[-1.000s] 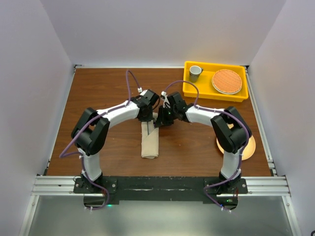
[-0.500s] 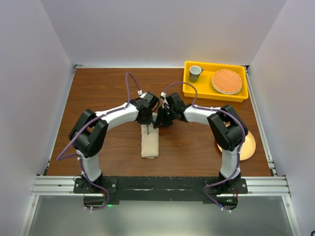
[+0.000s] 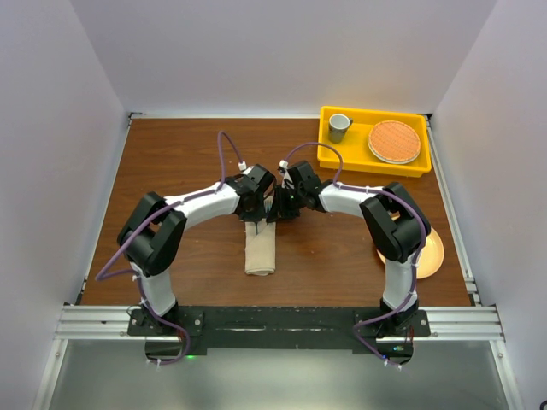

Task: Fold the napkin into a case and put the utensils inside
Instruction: Insert the spoon into the folded napkin, then reset both arms

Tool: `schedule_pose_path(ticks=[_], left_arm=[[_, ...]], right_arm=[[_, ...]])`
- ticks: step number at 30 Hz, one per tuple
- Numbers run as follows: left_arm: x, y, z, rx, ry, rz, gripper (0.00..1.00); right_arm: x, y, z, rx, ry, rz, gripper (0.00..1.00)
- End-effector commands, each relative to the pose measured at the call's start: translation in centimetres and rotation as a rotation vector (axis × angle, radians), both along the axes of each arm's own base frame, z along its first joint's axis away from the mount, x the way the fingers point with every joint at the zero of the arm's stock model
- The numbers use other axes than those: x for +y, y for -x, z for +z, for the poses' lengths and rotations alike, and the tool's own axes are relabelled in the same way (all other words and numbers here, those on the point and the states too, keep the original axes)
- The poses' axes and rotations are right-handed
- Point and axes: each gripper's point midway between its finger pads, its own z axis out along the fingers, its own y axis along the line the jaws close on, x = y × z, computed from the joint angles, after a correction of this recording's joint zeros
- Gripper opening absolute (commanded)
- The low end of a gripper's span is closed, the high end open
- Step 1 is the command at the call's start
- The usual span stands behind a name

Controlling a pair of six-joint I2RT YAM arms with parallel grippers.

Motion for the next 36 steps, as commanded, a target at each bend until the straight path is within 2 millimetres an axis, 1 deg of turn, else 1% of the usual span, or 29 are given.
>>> schedule_pose_path(ticks=[1, 2, 5, 6, 9, 10, 12, 13, 15, 16, 17, 18, 19, 20, 21, 22, 23, 24, 25, 26, 27, 28, 29, 30, 31, 33, 34, 35, 36], left_arm=[[-0.8, 0.2, 1.8, -0.027, 0.046, -0.008, 0.03], [-0.8, 0.2, 1.9, -0.029, 0.048, -0.012, 0.04], [-0.9, -0.3, 2.6, -0.052, 0.049, -0.019, 0.14], [-0.9, -0.5, 3.1, -0.069, 0.048, -0.025, 0.2], [-1.2, -1.3, 4.7, -0.116, 0.059, -0.038, 0.26], [-1.3, -1.6, 5.3, -0.132, 0.066, -0.042, 0.28], [-1.4, -2.0, 6.7, -0.171, 0.082, -0.053, 0.37], [-1.3, -2.4, 7.2, -0.188, 0.09, -0.053, 0.39], [-1.0, -3.1, 8.7, -0.23, 0.11, -0.055, 0.43], [-0.4, -3.5, 9.1, -0.242, 0.115, -0.046, 0.46], [-0.3, -3.9, 10.1, -0.264, 0.139, -0.046, 0.51], [-0.1, -4.1, 10.7, -0.277, 0.15, -0.056, 0.54], [0.9, -4.7, 11.1, -0.288, 0.158, -0.045, 0.57], [1.3, -5.1, 12.4, -0.321, 0.176, -0.055, 0.68], [1.5, -5.5, 13.1, -0.34, 0.19, -0.07, 0.73], [2.6, -6.4, 14.0, -0.368, 0.206, -0.07, 0.75], [3.2, -7.1, 15.7, -0.424, 0.208, -0.09, 0.81], [4.7, -8.2, 17.1, -0.47, 0.196, -0.064, 0.85], [5.4, -8.9, 18.3, -0.51, 0.196, -0.063, 0.91], [6.1, -9.4, 19.8, -0.55, 0.19, -0.087, 1.0], [7.1, -10.0, 20.7, -0.572, 0.175, -0.077, 1.0], [8.8, -11.1, 22.8, -0.615, 0.161, -0.053, 1.0], [9.7, -11.3, 23.3, -0.625, 0.114, -0.081, 1.0], [10.5, -11.6, 24.0, -0.636, 0.085, -0.08, 1.0], [11.4, -12.1, 25.7, -0.664, 0.063, -0.075, 1.0], [12.4, -11.8, 25.9, -0.651, -0.014, -0.124, 1.0], [12.5, -11.7, 26.2, -0.65, -0.027, -0.152, 1.0], [12.1, -10.9, 25.5, -0.617, -0.035, -0.228, 1.0], [12.2, -10.2, 24.1, -0.582, -0.044, -0.254, 1.0]], right_arm=[[-0.5, -0.9, -0.8, -0.023, 0.054, -0.036, 0.1], [-0.5, -0.8, -0.9, -0.021, 0.054, -0.033, 0.1], [-0.4, -0.8, -0.1, -0.03, 0.04, -0.023, 0.1], [-0.3, -0.8, 0.1, -0.037, 0.037, -0.015, 0.11], [0.1, -0.9, 1.6, -0.058, 0.013, -0.005, 0.11], [0.2, -1.2, 2.6, -0.078, -0.002, -0.004, 0.11], [0.6, -1.2, 3.6, -0.086, -0.022, 0.005, 0.13], [0.8, -1.4, 4.6, -0.104, -0.038, 0.009, 0.13], [1.1, -1.3, 5.9, -0.112, -0.068, 0.019, 0.15], [1.3, -1.3, 6.6, -0.121, -0.082, 0.025, 0.16], [1.4, -1.3, 7.8, -0.138, -0.1, 0.029, 0.16], [1.6, -1.2, 8.5, -0.146, -0.116, 0.04, 0.18], [1.7, -1.3, 9.5, -0.164, -0.129, 0.046, 0.19], [1.8, -1.2, 11.0, -0.19, -0.15, 0.054, 0.2], [1.9, -1.3, 12.1, -0.221, -0.161, 0.067, 0.23], [1.7, -1.7, 13.3, -0.253, -0.162, 0.069, 0.24], [1.5, -1.7, 15.0, -0.298, -0.171, 0.076, 0.26], [1.4, -2.4, 16.5, -0.362, -0.166, 0.089, 0.31], [0.9, -2.5, 17.0, -0.384, -0.148, 0.091, 0.34], [0.4, -2.8, 17.9, -0.422, -0.136, 0.094, 0.37], [-0.2, -2.9, 19.8, -0.499, -0.122, 0.114, 0.4], [-1.5, -3.4, 20.3, -0.53, -0.087, 0.094, 0.51], [-2.3, -3.6, 21.1, -0.561, -0.074, 0.088, 0.57], [-3.5, -3.4, 22.7, -0.623, -0.061, 0.088, 0.64], [-5.1, -3.9, 22.8, -0.631, -0.024, 0.063, 0.74], [-7.3, -4.1, 23.5, -0.676, 0.037, 0.059, 0.8], [-9.1, -3.8, 23.8, -0.677, 0.075, 0.039, 0.83], [-10.5, -3.9, 24.0, -0.689, 0.117, 0.014, 0.87], [-11.7, -3.4, 23.2, -0.674, 0.156, 0.017, 0.88]])
